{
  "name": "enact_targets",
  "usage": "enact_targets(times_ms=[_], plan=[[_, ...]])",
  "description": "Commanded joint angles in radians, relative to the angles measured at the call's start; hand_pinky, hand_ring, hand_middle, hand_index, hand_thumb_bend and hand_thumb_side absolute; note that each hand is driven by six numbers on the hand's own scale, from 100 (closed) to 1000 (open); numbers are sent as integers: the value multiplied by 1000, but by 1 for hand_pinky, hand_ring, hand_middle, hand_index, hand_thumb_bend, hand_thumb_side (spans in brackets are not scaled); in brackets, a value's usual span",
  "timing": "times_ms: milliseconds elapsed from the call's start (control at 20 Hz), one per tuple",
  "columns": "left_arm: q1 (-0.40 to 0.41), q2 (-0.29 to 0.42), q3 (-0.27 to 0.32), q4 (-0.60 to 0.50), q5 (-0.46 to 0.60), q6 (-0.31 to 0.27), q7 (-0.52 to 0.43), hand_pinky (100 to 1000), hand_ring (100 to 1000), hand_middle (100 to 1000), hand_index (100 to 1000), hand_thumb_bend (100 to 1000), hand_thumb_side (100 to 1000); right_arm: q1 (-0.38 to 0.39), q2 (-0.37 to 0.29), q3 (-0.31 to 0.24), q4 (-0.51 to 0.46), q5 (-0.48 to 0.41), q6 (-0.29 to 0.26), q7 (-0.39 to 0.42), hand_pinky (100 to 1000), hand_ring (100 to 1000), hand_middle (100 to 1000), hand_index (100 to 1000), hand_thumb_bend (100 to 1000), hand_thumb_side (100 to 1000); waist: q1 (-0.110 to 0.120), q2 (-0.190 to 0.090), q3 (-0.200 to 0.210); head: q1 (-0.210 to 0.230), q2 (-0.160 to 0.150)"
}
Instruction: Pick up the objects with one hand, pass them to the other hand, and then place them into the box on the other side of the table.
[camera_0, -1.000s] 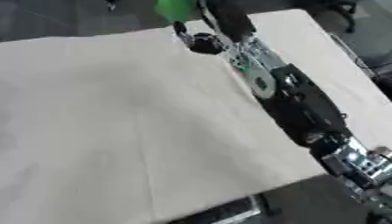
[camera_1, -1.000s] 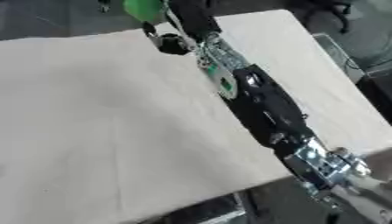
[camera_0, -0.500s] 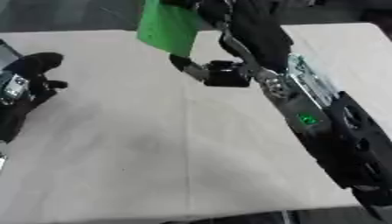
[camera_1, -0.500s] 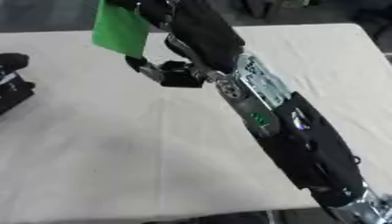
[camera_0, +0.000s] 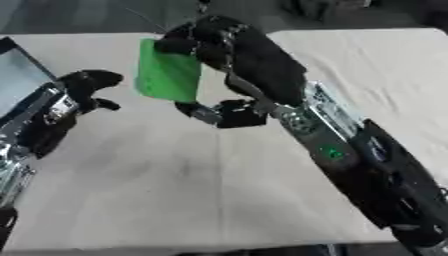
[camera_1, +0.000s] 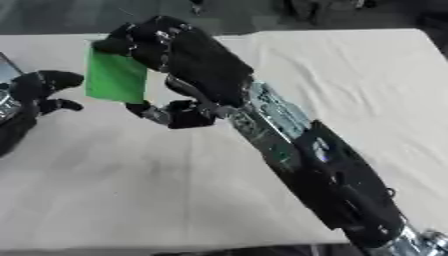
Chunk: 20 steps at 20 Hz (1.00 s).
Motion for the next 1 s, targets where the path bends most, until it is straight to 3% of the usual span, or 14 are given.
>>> enact_targets(times_ms=[50,450,1000], plan=[[-29,30,-16,-12,-4,5,-41,747,949,813,802,629,694,-18,11,9,17,10,-19,-3,717,618,532,611,223,100,4,-11,1,-10,-3],[-54,22,-66,-4,-6,10,-91,748,950,818,811,678,680,-24,36,26,56,30,-40,-8,717,619,533,612,213,100,6,-9,0,-28,-3],[-86,-3,-99,35,-19,71,-29,748,953,827,813,729,709,-27,56,42,71,42,-55,-3,717,620,534,614,202,100,5,-10,2,-30,-3]])
